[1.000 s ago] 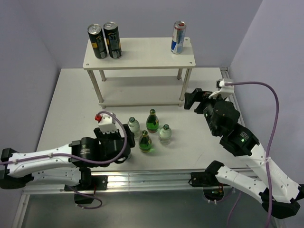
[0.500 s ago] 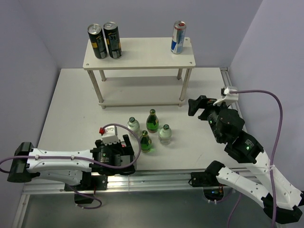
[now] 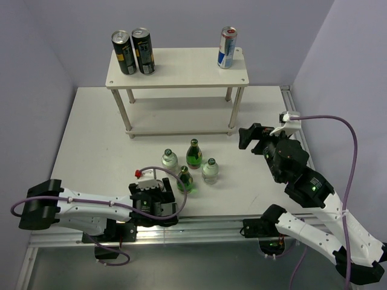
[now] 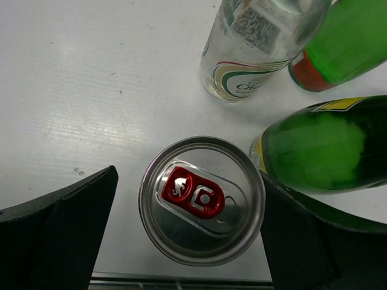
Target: Place and organize the beverage onto the shelf
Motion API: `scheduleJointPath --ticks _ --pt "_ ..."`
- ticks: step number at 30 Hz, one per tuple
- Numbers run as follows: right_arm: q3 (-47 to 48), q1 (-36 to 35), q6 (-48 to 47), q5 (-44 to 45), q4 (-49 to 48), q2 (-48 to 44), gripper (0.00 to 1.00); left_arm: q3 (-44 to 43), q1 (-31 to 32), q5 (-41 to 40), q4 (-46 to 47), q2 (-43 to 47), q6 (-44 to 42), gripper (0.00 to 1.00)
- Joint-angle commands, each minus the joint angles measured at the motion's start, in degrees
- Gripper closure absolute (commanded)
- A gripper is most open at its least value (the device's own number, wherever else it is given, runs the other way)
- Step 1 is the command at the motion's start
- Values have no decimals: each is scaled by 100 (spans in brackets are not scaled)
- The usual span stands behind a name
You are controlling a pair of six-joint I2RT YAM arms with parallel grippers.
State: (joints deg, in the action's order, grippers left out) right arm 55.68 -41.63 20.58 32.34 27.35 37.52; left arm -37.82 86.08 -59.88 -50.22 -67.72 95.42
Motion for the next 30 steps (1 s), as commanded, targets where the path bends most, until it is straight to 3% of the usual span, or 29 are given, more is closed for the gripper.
scheduleJointPath --ticks 1,5,13,16,17,21,25,28,30 --pt "-57 -39 43 9 -64 -34 1 100 40 -296 276 -267 222 1" --pt "-92 -74 43 27 -72 1 1 65 40 -445 -5 -750 792 9" --pt "-154 -82 51 -17 -134 10 1 -102 40 -876 -199 -1067 996 28" --pt "-154 -82 43 -43 -143 27 1 -155 31 -982 -392 -1146 1154 48" --pt "-145 -82 43 -43 -134 45 1 -190 23 -991 -523 -1164 1189 63" --pt "-145 -91 43 -26 -143 1 2 -820 31 -991 -1425 -1226 1453 97" --pt "-163 -91 52 -17 -143 -60 2 -2016 128 -1140 -2869 -1165 1735 100" --pt "-154 -91 52 -17 -143 -130 2 -3114 110 -1342 -2853 -884 132 100" --pt "-154 -100 43 -8 -151 -174 2 -3981 49 -1473 -2810 -787 -451 100"
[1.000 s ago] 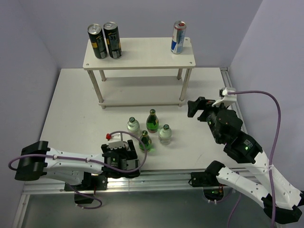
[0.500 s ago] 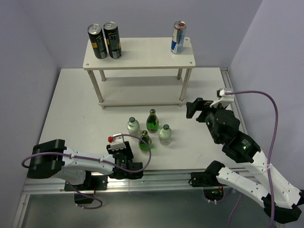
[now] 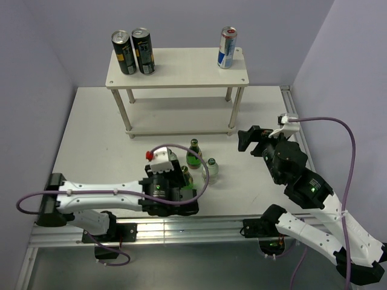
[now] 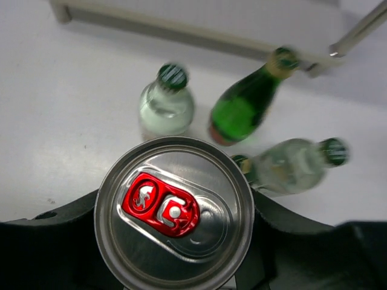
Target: Place and organize the beverage onto the shelf
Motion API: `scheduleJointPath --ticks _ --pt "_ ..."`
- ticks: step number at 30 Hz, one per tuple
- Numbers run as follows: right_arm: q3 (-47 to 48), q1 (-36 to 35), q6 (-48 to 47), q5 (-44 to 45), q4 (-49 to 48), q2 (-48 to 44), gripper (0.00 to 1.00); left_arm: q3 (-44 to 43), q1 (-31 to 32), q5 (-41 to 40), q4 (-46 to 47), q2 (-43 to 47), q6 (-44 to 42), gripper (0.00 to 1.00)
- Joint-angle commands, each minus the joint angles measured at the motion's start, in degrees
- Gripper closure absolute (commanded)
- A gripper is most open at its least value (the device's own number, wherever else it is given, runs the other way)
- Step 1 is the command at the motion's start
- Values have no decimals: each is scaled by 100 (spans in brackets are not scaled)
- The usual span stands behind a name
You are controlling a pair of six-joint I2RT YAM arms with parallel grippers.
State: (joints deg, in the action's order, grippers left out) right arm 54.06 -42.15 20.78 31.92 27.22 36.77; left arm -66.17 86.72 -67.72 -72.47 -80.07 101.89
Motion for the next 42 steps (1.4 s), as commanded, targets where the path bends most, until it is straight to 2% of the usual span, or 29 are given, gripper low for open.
scheduleJointPath --ticks 1,3,4,5,6,7,9,10,12,13,15,20,21,24,27,32,42 --pt "-1 -48 32 33 -138 -135 2 -1457 -58 -733 -541 492 -1823 100" --pt "-19 -48 32 25 -156 -170 2 -2319 -233 -821 -314 501 -2643 100" --pt "-27 -56 32 33 -165 -179 2 -2504 -313 -830 645 545 -3291 100" --pt "-36 -48 49 25 -182 -205 2 -2636 -418 -804 1316 606 -4908 100" --pt "-45 -56 41 25 -191 -206 2 -2699 -697 -691 2028 685 -5777 100" --pt "-54 -48 41 16 -200 -214 2 -2673 -865 -281 3688 877 -7334 100" --pt "-71 -56 58 16 -226 -241 2 -2690 -1513 388 4702 1011 -8216 100" --pt "-89 -48 58 25 -235 -258 2 -2847 -1761 1079 4863 942 -8481 100" --pt "-80 -56 58 33 -235 -285 2 -3707 -2619 1602 4777 670 -8571 100" --pt "-80 -48 58 59 -218 -320 2 -4006 -2825 2057 4751 320 -8711 100" --pt "-71 -56 49 42 -209 -346 2 -4902 -3351 2437 4681 -59 -8852 100" --pt "-107 -56 58 86 -226 -408 2 -7517 -4197 3727 4039 -1764 -8809 100" --pt "-115 -48 67 86 -235 -408 2 -7759 -4433 3897 4004 -1958 -8783 100" --pt "-124 -56 67 86 -244 -452 2 -7710 -4855 4687 4354 -2302 -8581 100" --pt "-142 -48 67 77 -261 -487 2 -7393 -5164 5101 4803 -2459 -8326 100" --pt "-159 -48 67 42 -279 -513 2 -7787 -5218 5462 4996 -3013 -8369 100" --pt "-229 -48 102 7 -323 -549 2 -7744 -5174 5832 5479 -3637 -8536 98"
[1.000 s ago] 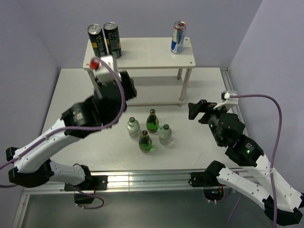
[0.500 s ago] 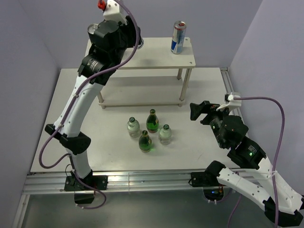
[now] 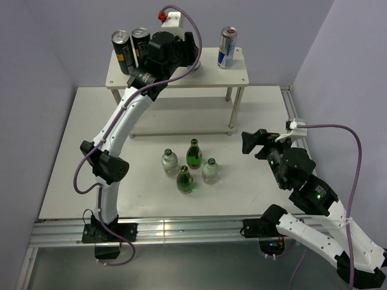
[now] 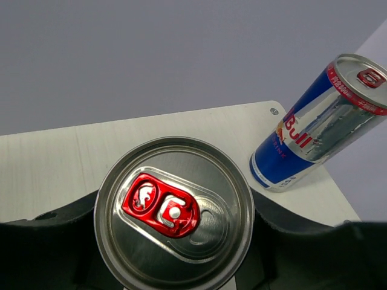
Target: Place and organize the beverage onto the shelf
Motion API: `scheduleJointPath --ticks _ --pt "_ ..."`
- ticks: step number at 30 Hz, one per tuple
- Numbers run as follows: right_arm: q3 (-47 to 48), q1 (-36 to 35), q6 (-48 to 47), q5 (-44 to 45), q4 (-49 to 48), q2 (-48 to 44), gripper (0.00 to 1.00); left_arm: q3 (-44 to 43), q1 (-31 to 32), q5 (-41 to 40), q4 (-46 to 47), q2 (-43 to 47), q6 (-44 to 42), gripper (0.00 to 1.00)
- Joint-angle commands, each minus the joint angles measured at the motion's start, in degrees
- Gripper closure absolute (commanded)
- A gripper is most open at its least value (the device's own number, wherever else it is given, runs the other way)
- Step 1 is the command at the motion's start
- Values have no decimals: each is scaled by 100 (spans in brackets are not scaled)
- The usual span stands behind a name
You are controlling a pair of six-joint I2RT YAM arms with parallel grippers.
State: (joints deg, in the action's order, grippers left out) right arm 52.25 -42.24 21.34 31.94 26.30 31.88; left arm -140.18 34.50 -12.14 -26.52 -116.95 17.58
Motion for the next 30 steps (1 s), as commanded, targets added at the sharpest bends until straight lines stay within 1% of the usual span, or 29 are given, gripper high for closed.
scheduleJointPath --ticks 1,5,9,10,12,14,15,16,19,23,26,29,30 --pt "-48 -48 45 5 -248 -68 2 -335 65 291 912 32 -176 98" --pt "-57 -39 54 -30 -249 -85 2 -291 206 362 1009 -118 -474 92" --pt "-83 -39 72 -57 -266 -94 2 -221 390 370 1061 -179 -703 82" --pt "-75 -39 63 -65 -266 -94 2 -203 417 397 1096 -179 -782 73" --pt "-75 -48 72 -57 -258 -94 2 -176 478 344 1097 -179 -853 63" --pt "-92 -39 72 -65 -266 -112 2 -159 496 362 1123 -162 -862 55" --pt "-92 -39 72 -65 -266 -120 2 -150 496 344 1132 -144 -862 47" --pt "-92 -39 72 -74 -275 -112 2 -141 496 335 1141 -144 -862 43" --pt "-110 -39 81 -100 -284 -120 2 -133 496 353 1141 -153 -871 36" --pt "-118 -48 81 -101 -284 -120 2 -159 505 361 1123 -197 -871 30" --pt "-118 -39 89 -109 -293 -121 2 -185 505 379 1132 -232 -862 23" --pt "-127 -39 89 -101 -293 -129 2 -185 496 353 1184 -276 -853 22" --pt "-127 -48 89 -101 -293 -129 2 -194 505 327 1193 -294 -862 23"
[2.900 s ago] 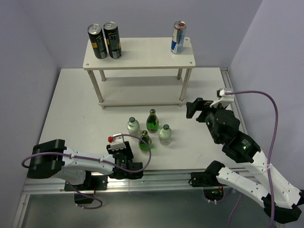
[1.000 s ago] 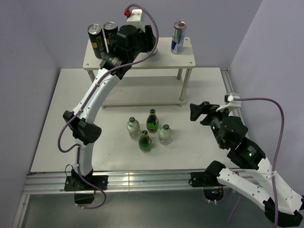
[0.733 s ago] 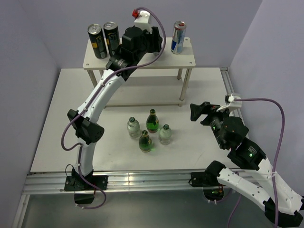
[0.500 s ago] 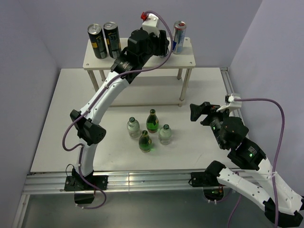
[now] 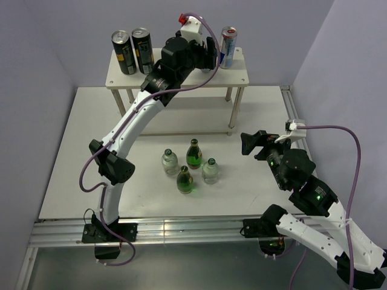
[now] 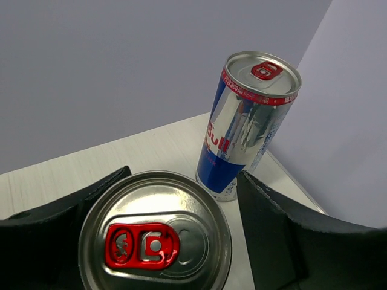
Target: Place and organize the beverage onto the shelf
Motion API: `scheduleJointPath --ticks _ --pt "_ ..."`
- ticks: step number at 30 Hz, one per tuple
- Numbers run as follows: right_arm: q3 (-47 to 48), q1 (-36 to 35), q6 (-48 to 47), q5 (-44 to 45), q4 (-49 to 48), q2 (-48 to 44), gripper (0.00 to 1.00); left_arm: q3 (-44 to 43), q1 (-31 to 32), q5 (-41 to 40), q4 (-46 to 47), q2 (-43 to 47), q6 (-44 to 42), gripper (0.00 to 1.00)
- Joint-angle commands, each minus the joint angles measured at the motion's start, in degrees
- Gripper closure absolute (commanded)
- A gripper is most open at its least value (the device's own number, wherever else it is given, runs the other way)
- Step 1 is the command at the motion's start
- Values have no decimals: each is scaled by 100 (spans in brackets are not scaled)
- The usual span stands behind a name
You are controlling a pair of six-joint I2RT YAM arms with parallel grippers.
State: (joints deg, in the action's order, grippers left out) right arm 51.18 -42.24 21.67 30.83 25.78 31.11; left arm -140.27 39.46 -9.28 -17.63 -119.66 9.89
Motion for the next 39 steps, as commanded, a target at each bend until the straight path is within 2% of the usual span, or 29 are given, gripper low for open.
scheduleJointPath --ticks 1,22,31,34,35,37,38,39 --pt "-20 -39 57 11 -240 -61 2 -177 0 5 356 -23 -84 24" --pt "-99 -30 92 -95 -328 -79 2 -431 0 75 1200 -603 13 24" --pt "-178 -39 109 -191 -424 -26 2 -413 0 93 1420 -497 -5 27" --pt "-178 -30 109 -191 -442 -18 2 -440 -9 93 1411 -506 -66 39" --pt "-187 -30 109 -191 -434 -18 2 -431 0 93 1376 -506 -84 49" --pt "-187 -30 109 -165 -442 -18 2 -414 0 75 1350 -497 -101 62" --pt "-187 -21 101 -174 -442 -18 2 -405 0 67 1324 -480 -110 71" --pt "-187 -21 100 -174 -451 -18 2 -405 0 58 1280 -471 -119 76"
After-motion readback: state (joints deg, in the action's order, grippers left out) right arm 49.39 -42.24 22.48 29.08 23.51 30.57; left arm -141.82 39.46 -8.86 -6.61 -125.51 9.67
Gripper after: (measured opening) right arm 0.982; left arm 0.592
